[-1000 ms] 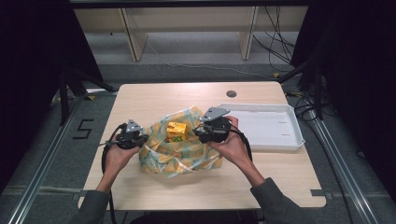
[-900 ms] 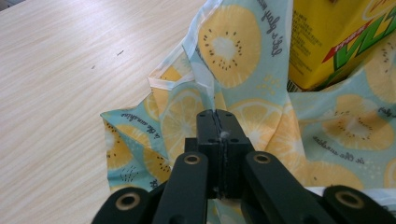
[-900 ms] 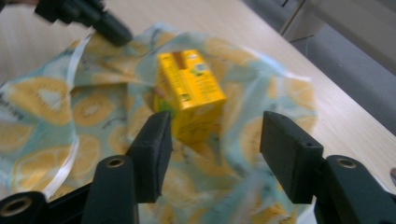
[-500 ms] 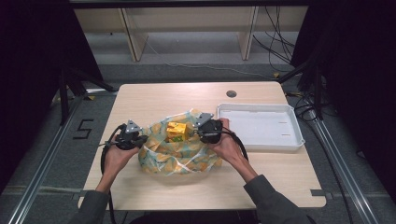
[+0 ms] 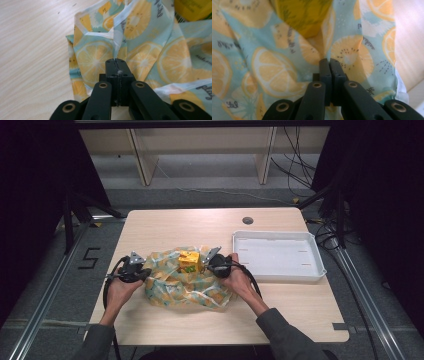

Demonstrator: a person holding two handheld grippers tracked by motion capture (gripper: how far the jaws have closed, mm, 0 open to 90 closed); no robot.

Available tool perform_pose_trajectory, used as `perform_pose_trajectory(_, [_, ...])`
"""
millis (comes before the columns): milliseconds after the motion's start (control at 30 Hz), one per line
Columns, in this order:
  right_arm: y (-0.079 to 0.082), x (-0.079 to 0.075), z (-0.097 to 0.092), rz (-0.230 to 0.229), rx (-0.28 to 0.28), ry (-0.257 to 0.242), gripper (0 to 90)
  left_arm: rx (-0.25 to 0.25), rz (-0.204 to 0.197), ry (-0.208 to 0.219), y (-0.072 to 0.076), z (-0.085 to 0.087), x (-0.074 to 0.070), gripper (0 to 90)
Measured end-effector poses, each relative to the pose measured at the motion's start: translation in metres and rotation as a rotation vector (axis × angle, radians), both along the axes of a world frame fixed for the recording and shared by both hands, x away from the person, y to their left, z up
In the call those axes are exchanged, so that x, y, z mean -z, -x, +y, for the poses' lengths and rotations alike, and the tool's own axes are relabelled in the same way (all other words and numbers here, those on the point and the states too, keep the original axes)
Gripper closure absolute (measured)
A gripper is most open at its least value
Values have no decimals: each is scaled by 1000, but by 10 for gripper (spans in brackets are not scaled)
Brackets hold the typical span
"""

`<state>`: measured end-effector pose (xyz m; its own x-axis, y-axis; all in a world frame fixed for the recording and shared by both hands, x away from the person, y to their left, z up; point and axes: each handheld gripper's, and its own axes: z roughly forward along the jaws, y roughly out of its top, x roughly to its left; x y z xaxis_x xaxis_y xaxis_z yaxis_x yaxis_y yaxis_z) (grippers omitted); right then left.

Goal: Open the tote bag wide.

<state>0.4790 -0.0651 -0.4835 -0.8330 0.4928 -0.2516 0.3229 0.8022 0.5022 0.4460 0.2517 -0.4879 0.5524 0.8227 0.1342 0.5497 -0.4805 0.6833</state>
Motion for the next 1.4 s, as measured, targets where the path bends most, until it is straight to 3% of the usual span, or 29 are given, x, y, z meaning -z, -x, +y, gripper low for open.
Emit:
perform_pose_trajectory(100, [2, 4, 2, 19, 3, 0, 900, -1, 16, -11, 1, 1, 1, 893])
perform_pose_trajectory(200, [3, 7, 3, 28, -5, 10, 900, 5, -3, -24, 1, 1, 2, 892])
perform_pose_trajectory(300, [2, 10, 3, 45, 20, -5, 891, -4, 14, -29, 3, -1, 9, 882])
perform_pose_trajectory(367, [3, 11, 2, 51, 35, -18, 858, -10, 19, -28, 3, 0, 10, 853])
perform_pose_trajectory(433, [1, 9, 0, 58, 52, -46, 783, -27, 29, -15, 4, 1, 10, 766])
perform_pose_trajectory(467, [1, 9, 0, 58, 52, -46, 783, -31, 22, -6, 5, 2, 7, 766])
perform_pose_trajectory(533, [0, 2, -4, 46, 56, -90, 678, -39, -23, 11, 11, 5, -10, 641])
perform_pose_trajectory(600, [2, -3, -5, 45, 68, -108, 655, -45, -37, 14, 13, 5, -16, 538])
perform_pose_trajectory(633, [1, -6, -7, 29, 66, -117, 632, -13, -71, -7, 15, 8, -27, 538])
perform_pose_trajectory(700, [5, -21, -13, 8, 96, -180, 586, 2, -91, 57, 33, 2, -46, 529])
perform_pose_trajectory(733, [6, -25, -14, -7, 86, -207, 576, 6, -97, 80, 37, -1, -48, 528])
perform_pose_trajectory(767, [8, -28, -15, -6, 79, -221, 575, 75, -101, 72, 42, -3, -53, 528])
perform_pose_trajectory(800, [8, -28, -15, -6, 79, -221, 575, 75, -101, 72, 42, -3, -53, 528])
perform_pose_trajectory(833, [10, -36, -19, -30, 63, -242, 574, 112, -100, 141, 55, -13, -55, 534])
perform_pose_trajectory(867, [10, -36, -19, -30, 63, -242, 574, 112, -100, 141, 55, -13, -55, 546])
perform_pose_trajectory(900, [16, -42, -22, -14, 68, -251, 594, 128, -78, 200, 68, -24, -54, 567])
perform_pose_trajectory(933, [16, -42, -22, -14, 68, -251, 594, 128, -78, 200, 68, -24, -54, 597])
perform_pose_trajectory(967, [19, -44, -24, -18, 44, -255, 630, 177, -48, 226, 78, -31, -50, 629])
perform_pose_trajectory(1000, [20, -44, -25, -27, 27, -253, 667, 193, -42, 235, 82, -34, -47, 670])
perform_pose_trajectory(1067, [21, -41, -29, -15, 29, -230, 735, 222, -27, 220, 86, -36, -43, 771])
perform_pose_trajectory(1100, [24, -40, -31, 10, 56, -233, 773, 271, 2, 191, 89, -40, -34, 804])
perform_pose_trajectory(1133, [24, -38, -32, 11, 58, -223, 806, 283, 23, 172, 91, -43, -26, 824])
perform_pose_trajectory(1167, [24, -38, -32, 11, 58, -223, 806, 283, 23, 172, 91, -43, -26, 839])
perform_pose_trajectory(1200, [25, -32, -36, 23, 63, -197, 836, 290, 61, 133, 93, -44, -12, 849])
perform_pose_trajectory(1233, [25, -30, -38, 23, 56, -189, 841, 291, 65, 112, 93, -44, -7, 853])
perform_pose_trajectory(1300, [25, -25, -39, 55, 67, -169, 848, 278, 99, 114, 92, -45, 4, 859])
perform_pose_trajectory(1367, [23, -18, -38, 53, 63, -161, 853, 274, 108, 102, 91, -46, 10, 862])
perform_pose_trajectory(1400, [22, -15, -38, 56, 55, -147, 854, 287, 97, 74, 89, -46, 11, 862])
